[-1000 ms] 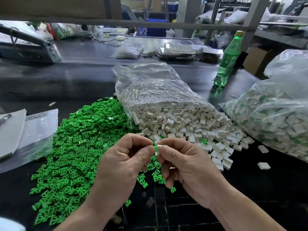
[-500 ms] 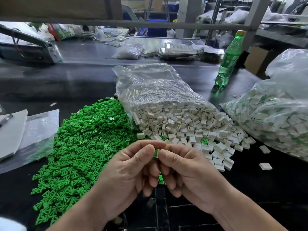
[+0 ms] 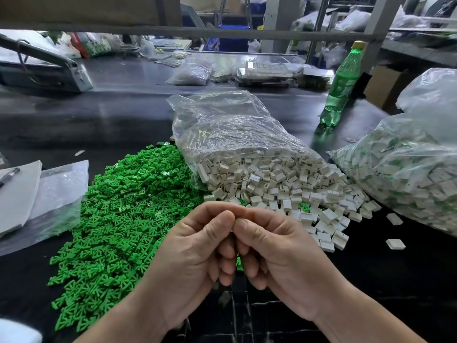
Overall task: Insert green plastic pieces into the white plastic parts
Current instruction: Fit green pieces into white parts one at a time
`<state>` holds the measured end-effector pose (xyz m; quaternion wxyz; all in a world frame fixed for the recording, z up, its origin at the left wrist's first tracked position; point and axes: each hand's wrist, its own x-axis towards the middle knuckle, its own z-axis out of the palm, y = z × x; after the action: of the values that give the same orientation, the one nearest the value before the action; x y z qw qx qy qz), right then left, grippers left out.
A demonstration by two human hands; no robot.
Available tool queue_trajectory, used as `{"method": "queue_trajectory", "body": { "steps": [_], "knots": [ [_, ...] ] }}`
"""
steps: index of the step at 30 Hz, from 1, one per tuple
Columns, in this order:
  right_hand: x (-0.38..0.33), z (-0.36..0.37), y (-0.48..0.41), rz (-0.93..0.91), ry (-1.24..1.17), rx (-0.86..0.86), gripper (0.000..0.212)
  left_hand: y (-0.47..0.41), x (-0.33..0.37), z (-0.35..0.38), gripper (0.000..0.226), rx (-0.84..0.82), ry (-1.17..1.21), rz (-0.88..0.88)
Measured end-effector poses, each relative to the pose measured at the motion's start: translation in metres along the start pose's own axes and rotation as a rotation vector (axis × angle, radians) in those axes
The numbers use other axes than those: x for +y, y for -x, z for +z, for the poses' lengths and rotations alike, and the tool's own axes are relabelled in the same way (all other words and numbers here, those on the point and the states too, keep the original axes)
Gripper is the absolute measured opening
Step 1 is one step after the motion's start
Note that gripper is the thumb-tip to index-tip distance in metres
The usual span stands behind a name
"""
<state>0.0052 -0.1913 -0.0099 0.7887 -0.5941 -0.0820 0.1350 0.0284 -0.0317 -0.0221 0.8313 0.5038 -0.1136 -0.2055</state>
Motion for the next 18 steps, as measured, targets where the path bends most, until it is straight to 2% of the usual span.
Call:
{"method": "queue_trajectory", "body": {
  "steps": [3,5,7,9,14,18],
  "knots": [
    [0.002,0.001,-0.002,0.004,0.130,0.032,0.026,-0.003,0.001,-0.004,0.040,0.104,-0.246,0.075],
    [0.002,0.006,0.001,-0.001,0.301,0.010,0.017,-0.004,0.005,-0.007,0.057,0.178,-0.360,0.148],
    [0.005,0.016,0.006,-0.025,0.463,-0.060,0.015,0.000,0.007,-0.006,0.076,0.118,-0.264,0.150],
    [0.010,0.027,0.009,-0.078,0.569,-0.078,0.014,0.005,0.006,0.003,0.082,0.003,-0.119,0.101],
    [0.014,0.032,0.012,-0.281,0.797,-0.014,0.015,0.008,-0.001,0.019,0.065,0.085,0.005,0.171],
    [0.009,0.033,0.012,-0.302,0.811,-0.026,0.015,0.009,0.000,0.022,0.064,0.113,0.008,0.182]
  ]
}}
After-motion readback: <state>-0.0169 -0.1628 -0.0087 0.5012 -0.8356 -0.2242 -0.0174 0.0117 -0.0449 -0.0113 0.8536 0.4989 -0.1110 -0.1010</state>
